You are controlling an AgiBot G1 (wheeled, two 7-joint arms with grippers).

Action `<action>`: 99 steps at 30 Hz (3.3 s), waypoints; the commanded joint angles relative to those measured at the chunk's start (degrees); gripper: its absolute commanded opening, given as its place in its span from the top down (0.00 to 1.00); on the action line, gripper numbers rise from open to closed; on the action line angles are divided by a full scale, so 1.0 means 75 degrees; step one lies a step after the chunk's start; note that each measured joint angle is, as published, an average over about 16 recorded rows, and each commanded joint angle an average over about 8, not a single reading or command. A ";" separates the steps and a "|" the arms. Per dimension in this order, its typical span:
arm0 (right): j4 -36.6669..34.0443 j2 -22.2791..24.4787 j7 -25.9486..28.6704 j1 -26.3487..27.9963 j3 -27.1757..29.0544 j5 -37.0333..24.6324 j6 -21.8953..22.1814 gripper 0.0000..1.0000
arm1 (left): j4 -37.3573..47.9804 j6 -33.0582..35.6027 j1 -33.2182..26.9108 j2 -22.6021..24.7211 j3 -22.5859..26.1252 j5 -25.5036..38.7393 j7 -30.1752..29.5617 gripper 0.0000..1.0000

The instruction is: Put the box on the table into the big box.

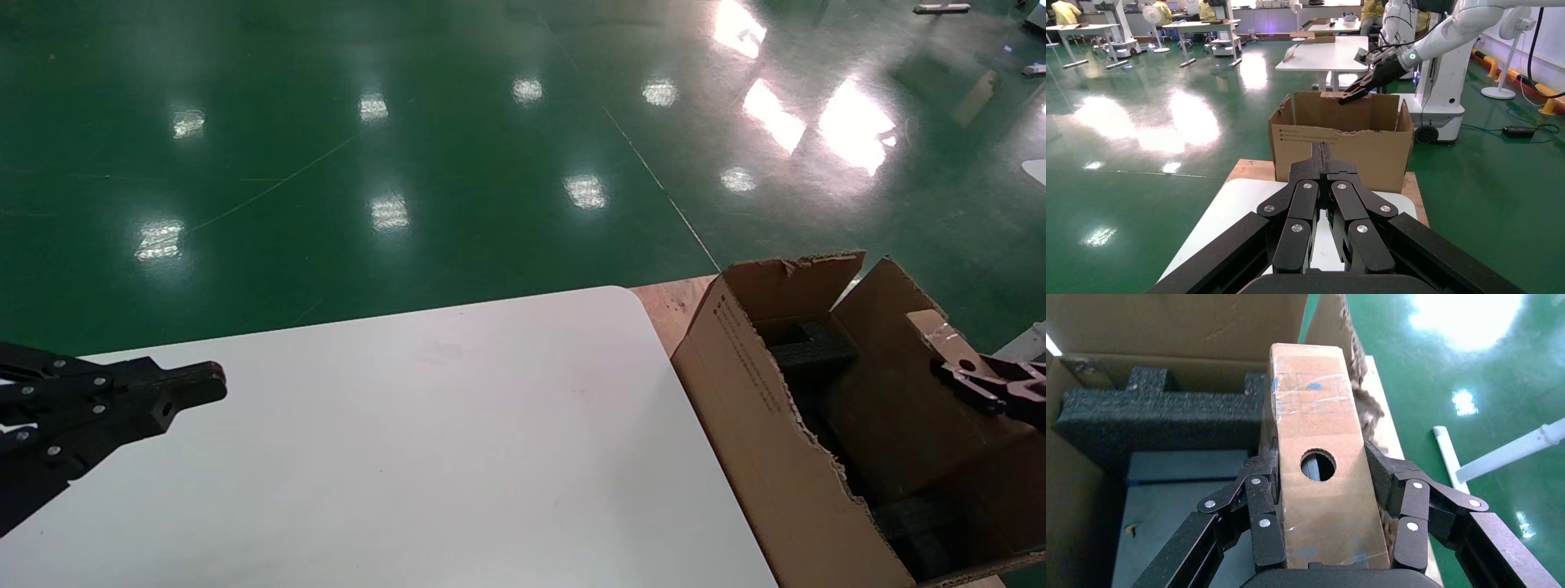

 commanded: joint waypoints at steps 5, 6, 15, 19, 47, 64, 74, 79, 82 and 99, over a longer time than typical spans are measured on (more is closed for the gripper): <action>0.0559 0.0077 0.0222 -0.0261 0.0149 0.0006 0.0292 1.00 | 0.0000 0.0000 0.0000 0.0000 0.0000 0.0000 0.0000 1.00; 0.0601 0.0086 0.0254 -0.0314 0.0176 -0.0007 0.0288 1.00 | 0.0000 0.0000 0.0000 0.0000 0.0000 0.0000 0.0000 1.00; 0.0833 0.0112 0.0397 -0.0554 0.0285 -0.0069 0.0314 1.00 | 0.0000 0.0000 0.0000 0.0000 0.0001 0.0000 0.0000 1.00; 0.0906 0.0103 0.0425 -0.0636 0.0311 -0.0089 0.0354 1.00 | 0.0000 0.0000 0.0000 0.0000 0.0001 -0.0001 0.0000 1.00; 0.1161 0.0122 0.0585 -0.0974 0.0379 -0.0211 0.0475 0.00 | 0.0001 -0.0002 0.0001 -0.0001 0.0001 -0.0003 0.0001 0.00; 0.1139 0.0125 0.0565 -0.0972 0.0366 -0.0237 0.0484 0.00 | 0.0001 -0.0003 0.0001 -0.0001 0.0002 -0.0003 0.0002 0.00; 0.1409 0.0102 0.0393 -0.0617 0.0357 -0.0090 0.0119 0.00 | 0.0002 -0.0003 0.0001 -0.0002 0.0002 -0.0004 0.0002 0.00; 0.1652 0.0000 0.0244 -0.0105 0.0260 -0.0030 -0.0322 0.00 | 0.0002 -0.0003 0.0001 -0.0002 0.0002 -0.0004 0.0002 0.00; 0.1802 -0.0094 0.0051 0.0280 0.0138 -0.0026 -0.0598 0.00 | 0.0002 -0.0003 0.0001 -0.0002 0.0003 -0.0004 0.0002 0.00; 0.2089 -0.0849 -0.1258 0.2189 -0.0601 -0.0107 -0.1475 0.00 | 0.0005 -0.0006 0.0002 -0.0004 0.0002 -0.0005 0.0003 0.00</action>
